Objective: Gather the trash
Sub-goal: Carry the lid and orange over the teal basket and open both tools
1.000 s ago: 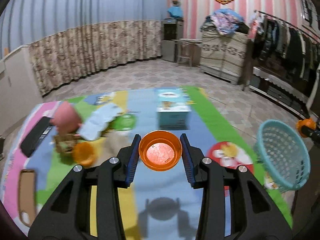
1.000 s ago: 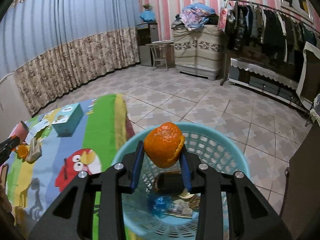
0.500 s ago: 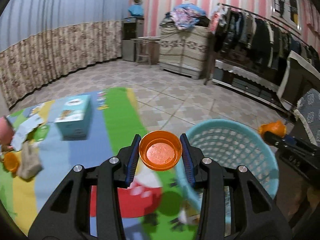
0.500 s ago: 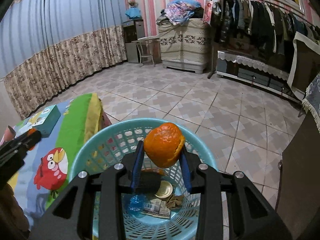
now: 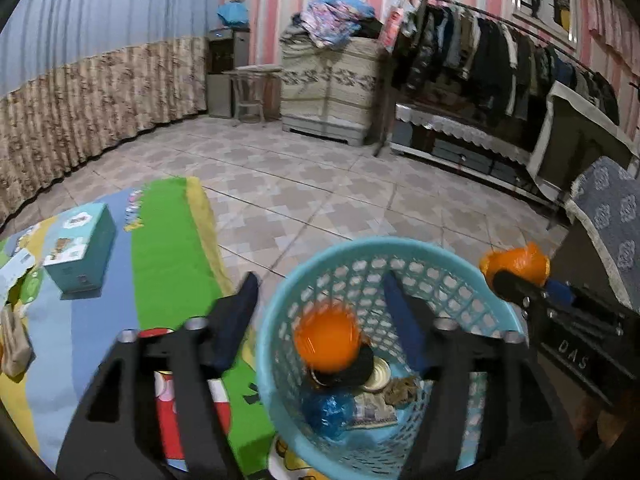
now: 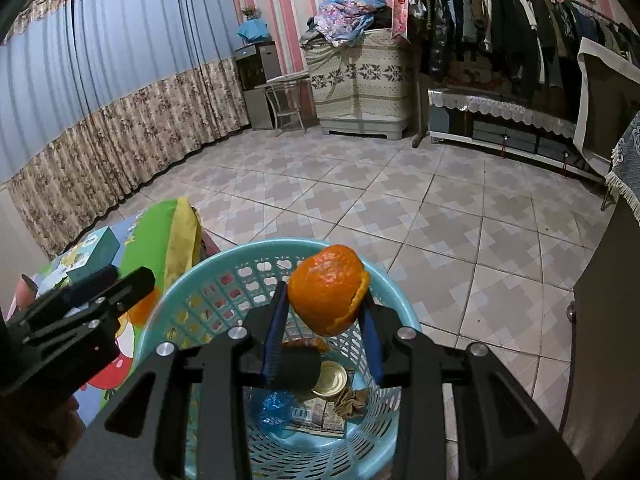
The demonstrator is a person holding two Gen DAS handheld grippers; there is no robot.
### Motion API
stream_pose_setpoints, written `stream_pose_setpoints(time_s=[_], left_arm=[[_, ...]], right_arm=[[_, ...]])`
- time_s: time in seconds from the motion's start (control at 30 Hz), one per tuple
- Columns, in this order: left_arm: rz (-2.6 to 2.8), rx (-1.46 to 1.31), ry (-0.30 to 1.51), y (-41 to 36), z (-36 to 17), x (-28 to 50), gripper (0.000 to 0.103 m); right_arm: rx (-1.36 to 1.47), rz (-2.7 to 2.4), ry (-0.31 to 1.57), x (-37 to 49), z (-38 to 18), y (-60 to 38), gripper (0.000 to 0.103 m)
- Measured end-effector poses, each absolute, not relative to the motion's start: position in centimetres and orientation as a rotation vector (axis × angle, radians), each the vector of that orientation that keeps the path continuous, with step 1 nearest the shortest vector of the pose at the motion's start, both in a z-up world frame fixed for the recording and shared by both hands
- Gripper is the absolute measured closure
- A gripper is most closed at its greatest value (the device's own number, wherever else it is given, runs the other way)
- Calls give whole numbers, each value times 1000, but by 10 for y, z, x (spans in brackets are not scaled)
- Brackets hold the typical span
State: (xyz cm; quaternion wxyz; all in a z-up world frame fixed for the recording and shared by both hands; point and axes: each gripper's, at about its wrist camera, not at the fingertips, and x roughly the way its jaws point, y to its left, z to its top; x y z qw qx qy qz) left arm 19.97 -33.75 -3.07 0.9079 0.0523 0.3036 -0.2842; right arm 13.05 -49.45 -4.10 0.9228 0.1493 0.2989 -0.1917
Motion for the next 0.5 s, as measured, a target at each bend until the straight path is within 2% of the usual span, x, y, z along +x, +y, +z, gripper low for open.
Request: stream_pose_setpoints(time_s=[0.07, 0.23, 0.5], left_arm=[[-573, 97, 618, -330, -27, 203, 32], [-500, 77, 603, -305, -24, 211, 17], [-405, 69, 601, -255, -24, 219, 14]], right_arm=[[300, -396, 621, 131, -44, -495, 68], [283, -384, 647, 139, -52, -485, 68], [222, -353, 675, 152, -57, -458, 68]])
